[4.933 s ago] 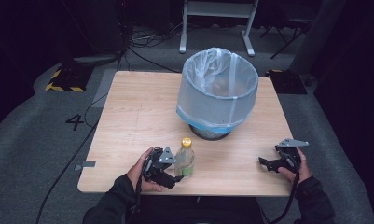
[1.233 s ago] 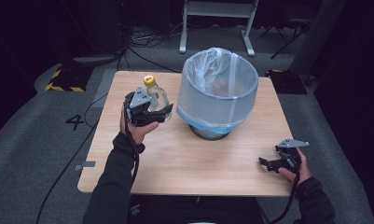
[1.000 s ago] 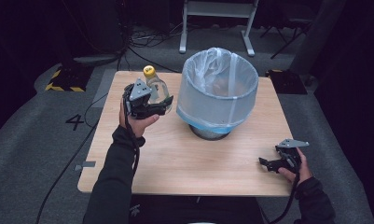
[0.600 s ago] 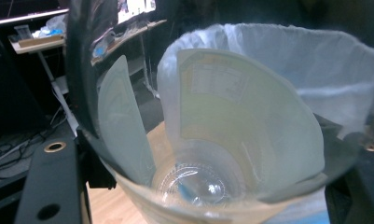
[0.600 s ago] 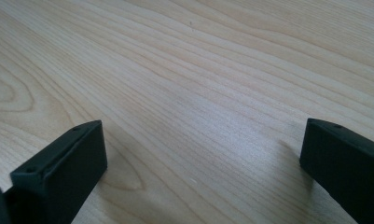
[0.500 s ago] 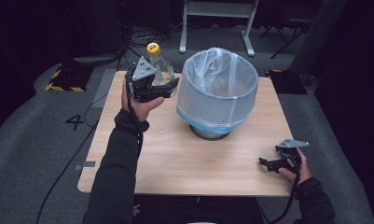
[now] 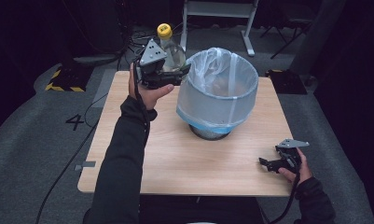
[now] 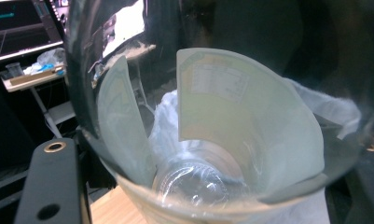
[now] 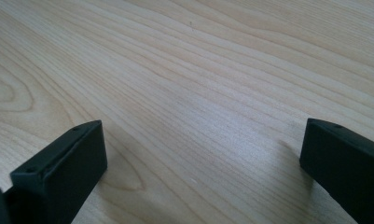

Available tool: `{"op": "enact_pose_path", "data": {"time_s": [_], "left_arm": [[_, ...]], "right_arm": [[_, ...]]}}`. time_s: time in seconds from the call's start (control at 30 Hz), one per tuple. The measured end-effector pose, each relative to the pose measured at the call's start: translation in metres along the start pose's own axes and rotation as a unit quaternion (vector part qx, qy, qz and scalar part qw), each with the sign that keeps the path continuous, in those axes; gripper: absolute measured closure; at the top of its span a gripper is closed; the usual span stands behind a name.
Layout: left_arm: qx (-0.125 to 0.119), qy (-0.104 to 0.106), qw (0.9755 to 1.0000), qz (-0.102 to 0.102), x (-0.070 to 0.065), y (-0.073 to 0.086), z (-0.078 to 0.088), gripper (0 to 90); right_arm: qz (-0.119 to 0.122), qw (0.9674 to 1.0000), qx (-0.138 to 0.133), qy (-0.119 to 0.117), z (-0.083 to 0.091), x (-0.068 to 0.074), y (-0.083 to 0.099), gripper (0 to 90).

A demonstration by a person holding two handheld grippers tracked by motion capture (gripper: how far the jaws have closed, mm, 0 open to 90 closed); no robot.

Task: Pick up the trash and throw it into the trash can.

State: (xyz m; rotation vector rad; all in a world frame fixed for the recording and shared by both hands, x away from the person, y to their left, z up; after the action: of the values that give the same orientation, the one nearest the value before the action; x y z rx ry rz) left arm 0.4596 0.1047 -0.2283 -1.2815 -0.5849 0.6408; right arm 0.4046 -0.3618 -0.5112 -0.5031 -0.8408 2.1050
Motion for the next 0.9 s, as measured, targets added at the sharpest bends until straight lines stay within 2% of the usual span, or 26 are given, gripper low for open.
{"op": "enact_pose_path", "data": {"time_s": [0.2,0.47,0.57,0.7,0.77,0.9], "left_arm": [[0.001,0.019,0.9998,-0.010,-0.012,-0.010,-0.012,27.8],[-0.001,0.057,0.9983,-0.012,-0.032,-0.014,-0.034,27.8],[0.007,0.065,0.9977,-0.019,-0.037,-0.012,-0.043,27.8],[0.019,0.071,0.9972,-0.012,-0.042,-0.008,-0.056,27.8],[0.035,0.073,0.9964,-0.025,-0.043,-0.006,-0.061,27.8],[0.061,0.072,0.9948,-0.038,-0.050,-0.001,-0.072,27.8]], "right_arm": [[0.000,1.0000,0.000,0.000,0.000,0.000,0.000,0.4],[-0.001,1.0000,0.001,-0.001,0.000,0.000,0.000,0.4],[-0.001,1.0000,0.001,-0.001,0.000,0.000,0.000,0.4],[0.000,1.0000,0.000,0.000,0.000,0.000,0.000,0.4],[0.000,1.0000,0.000,0.000,0.000,0.000,0.000,0.4],[0.000,1.0000,0.000,-0.001,0.000,0.000,0.000,0.4]]}}
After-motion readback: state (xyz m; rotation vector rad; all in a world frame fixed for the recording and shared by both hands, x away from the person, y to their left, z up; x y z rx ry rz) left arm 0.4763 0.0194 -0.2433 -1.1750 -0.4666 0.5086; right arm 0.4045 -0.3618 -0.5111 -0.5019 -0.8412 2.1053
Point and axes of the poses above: each handheld gripper's, and its own axes: z roughly backward along the jaws, y roughly out of its underside, x roughly to its left, the point moved 1 cm from there along -z, roughly forward along the jaws, and after that the axes turned 4 degrees about z, right-handed, at the moved point
